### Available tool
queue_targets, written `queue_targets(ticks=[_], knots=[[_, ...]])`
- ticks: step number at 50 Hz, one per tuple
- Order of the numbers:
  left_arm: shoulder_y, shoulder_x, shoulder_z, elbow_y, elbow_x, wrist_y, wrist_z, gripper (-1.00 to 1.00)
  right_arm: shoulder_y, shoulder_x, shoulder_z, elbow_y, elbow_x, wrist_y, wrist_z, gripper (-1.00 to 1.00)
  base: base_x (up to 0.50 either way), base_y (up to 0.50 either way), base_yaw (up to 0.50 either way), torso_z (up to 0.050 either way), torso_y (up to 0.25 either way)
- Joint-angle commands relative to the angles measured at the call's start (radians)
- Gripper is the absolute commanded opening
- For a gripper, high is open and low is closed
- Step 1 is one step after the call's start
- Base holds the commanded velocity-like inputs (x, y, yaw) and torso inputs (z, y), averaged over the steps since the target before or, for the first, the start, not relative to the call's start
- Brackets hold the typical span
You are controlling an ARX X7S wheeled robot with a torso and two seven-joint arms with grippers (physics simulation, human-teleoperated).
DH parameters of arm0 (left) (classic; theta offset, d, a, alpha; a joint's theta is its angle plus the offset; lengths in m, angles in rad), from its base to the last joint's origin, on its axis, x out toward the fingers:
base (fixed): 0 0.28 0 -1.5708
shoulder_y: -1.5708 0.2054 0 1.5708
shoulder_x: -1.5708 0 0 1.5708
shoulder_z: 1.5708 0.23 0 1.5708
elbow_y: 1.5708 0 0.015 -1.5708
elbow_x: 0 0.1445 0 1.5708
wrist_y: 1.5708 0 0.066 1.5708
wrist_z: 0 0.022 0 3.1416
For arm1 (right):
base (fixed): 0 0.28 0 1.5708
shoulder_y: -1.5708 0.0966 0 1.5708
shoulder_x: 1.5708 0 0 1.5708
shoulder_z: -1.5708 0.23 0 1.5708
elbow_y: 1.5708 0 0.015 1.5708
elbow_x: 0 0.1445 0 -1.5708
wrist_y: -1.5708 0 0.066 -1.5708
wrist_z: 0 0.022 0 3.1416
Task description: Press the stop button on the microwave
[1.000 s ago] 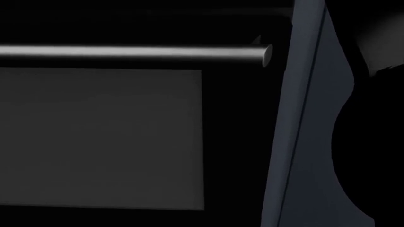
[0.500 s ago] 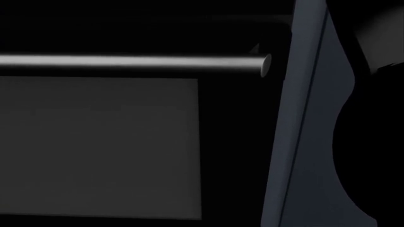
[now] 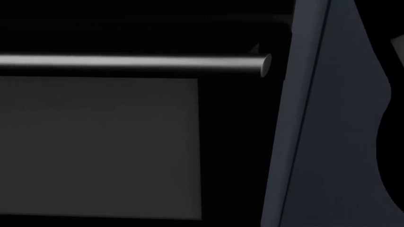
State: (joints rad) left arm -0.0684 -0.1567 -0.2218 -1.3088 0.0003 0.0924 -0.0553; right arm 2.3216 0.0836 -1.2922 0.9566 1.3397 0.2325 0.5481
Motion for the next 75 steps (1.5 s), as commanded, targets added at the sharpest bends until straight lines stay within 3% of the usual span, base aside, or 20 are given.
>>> queue_targets(ticks=[1, 39, 62, 75], knots=[[0.0, 0.0, 0.0, 0.0, 0.0, 0.0, 0.0, 1.0, -0.038, 0.053, 0.02, -0.111, 0.009, 0.044, 0.067, -1.0, 0.0, 0.0, 0.0, 0.0, 0.0], [0.0, 0.0, 0.0, 0.0, 0.0, 0.0, 0.0, 1.0, -0.096, 0.078, 0.033, -0.213, -0.001, 0.073, 0.115, -1.0, 0.0, 0.0, 0.0, 0.0, 0.0], [0.0, 0.0, 0.0, 0.0, 0.0, 0.0, 0.0, 1.0, -0.124, -0.081, 0.012, 0.155, -0.062, -0.035, -0.088, -1.0, 0.01, 0.0, 0.0, 0.002, 0.0], [0.0, 0.0, 0.0, 0.0, 0.0, 0.0, 0.0, 1.0, -0.134, -0.083, -0.147, 0.214, 0.083, -0.111, -0.13, -1.0, 0.05, 0.02, 0.03, 0.013, 0.0]])
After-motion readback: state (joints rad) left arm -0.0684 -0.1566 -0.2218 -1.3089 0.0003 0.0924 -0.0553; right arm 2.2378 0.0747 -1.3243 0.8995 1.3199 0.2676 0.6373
